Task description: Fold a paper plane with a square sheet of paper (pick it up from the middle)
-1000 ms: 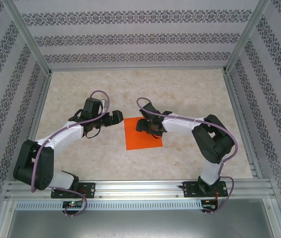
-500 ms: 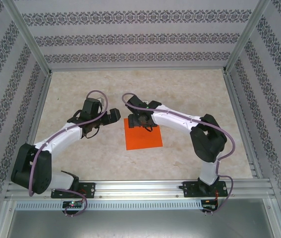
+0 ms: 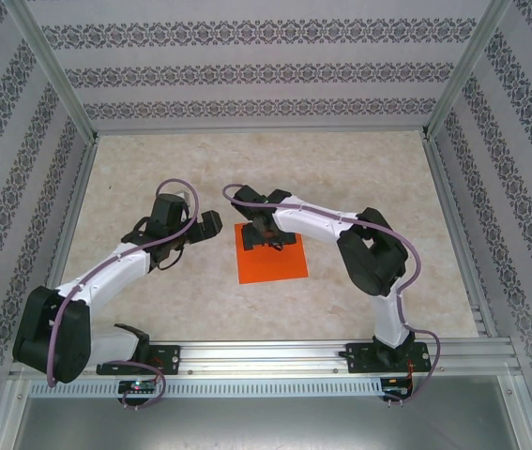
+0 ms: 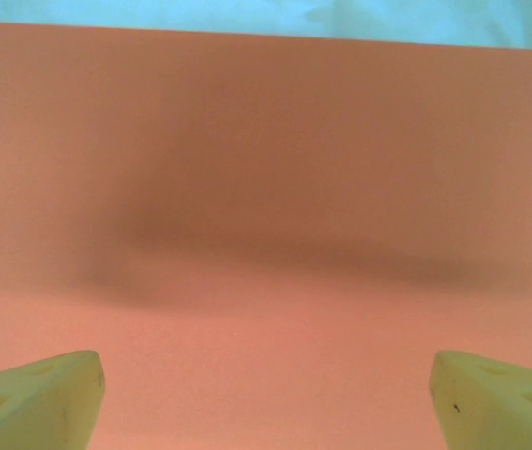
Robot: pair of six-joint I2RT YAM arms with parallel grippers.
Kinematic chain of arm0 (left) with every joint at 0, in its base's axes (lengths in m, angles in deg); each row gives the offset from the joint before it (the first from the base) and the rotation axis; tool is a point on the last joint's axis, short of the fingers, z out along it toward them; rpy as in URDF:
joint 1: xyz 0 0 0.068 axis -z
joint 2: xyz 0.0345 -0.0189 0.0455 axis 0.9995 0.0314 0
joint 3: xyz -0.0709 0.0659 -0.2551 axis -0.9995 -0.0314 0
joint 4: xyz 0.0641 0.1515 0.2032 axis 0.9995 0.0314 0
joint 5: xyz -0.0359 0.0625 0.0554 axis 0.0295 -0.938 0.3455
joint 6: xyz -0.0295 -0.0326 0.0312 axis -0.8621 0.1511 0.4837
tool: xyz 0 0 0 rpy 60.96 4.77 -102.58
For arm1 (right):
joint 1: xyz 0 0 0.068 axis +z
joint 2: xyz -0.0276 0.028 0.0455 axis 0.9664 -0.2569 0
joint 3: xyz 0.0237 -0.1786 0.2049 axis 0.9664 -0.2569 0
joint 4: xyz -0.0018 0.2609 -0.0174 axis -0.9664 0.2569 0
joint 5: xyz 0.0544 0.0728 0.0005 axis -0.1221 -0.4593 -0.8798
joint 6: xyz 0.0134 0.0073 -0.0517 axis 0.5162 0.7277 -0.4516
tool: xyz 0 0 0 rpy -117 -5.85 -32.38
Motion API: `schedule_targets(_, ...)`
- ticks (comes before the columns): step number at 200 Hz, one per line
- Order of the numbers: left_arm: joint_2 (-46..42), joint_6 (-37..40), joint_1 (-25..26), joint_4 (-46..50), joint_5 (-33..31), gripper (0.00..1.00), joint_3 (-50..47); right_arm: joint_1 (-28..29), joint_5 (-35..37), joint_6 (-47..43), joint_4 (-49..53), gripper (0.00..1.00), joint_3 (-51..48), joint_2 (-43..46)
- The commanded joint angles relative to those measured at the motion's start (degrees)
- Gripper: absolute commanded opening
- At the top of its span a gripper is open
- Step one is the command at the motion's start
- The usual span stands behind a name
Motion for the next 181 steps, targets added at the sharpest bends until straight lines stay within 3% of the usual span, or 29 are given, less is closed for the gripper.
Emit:
schedule_targets(1,-1.3,-0.8,0.4,-0.7,0.4,1.00,-0.6,-0.3,-1.9,-0.6,0.3,0.91,1.5,-1.6)
schedule_targets(105,1.3,-0.3,0.4,0.8,2.5,1.00,2.3,-1.1,-6.7,-0.1,-0.9,0.93,0.6,-7.6)
schedule_targets(181,2.5,-0.2,0.5,2.1,3.2,1.00,4.4,-2.2,-9.5,0.6,-3.6,0.88,-3.0,-7.2)
